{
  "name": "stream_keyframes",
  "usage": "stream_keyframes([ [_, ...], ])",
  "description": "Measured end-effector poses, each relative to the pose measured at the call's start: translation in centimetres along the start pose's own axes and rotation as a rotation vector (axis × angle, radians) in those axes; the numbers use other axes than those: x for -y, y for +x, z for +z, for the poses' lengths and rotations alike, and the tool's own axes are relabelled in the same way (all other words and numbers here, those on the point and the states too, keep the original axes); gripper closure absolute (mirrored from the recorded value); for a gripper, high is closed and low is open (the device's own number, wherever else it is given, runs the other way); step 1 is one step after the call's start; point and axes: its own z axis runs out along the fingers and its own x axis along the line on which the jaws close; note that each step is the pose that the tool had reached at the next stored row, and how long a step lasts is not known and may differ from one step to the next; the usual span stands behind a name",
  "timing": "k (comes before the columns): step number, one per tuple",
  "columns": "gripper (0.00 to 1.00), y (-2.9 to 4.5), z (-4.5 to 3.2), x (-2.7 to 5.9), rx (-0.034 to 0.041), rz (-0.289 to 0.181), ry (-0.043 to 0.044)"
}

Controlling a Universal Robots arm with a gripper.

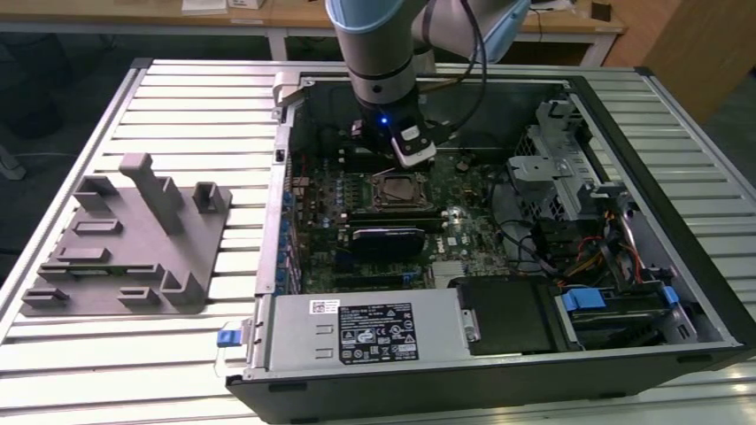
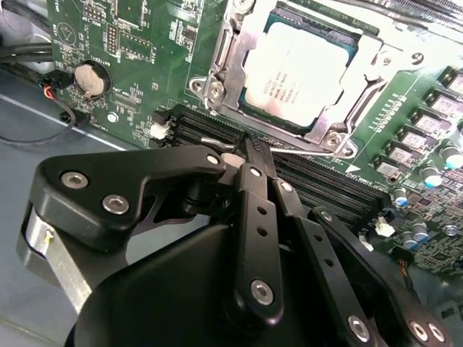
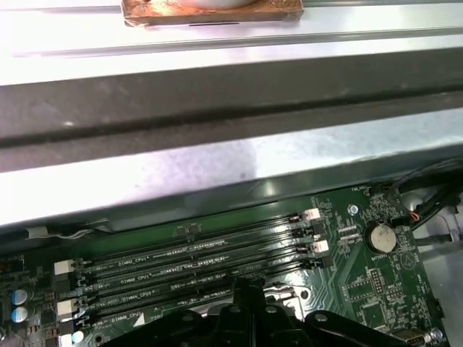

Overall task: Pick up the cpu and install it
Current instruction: 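Install the first cpu locking lever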

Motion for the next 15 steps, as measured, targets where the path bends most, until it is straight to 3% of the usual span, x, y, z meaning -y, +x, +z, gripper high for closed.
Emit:
stream_keyframes([
  [15, 0.89, 0.34, 0.67, -0.23, 0.003, 0.009, 0.0016],
])
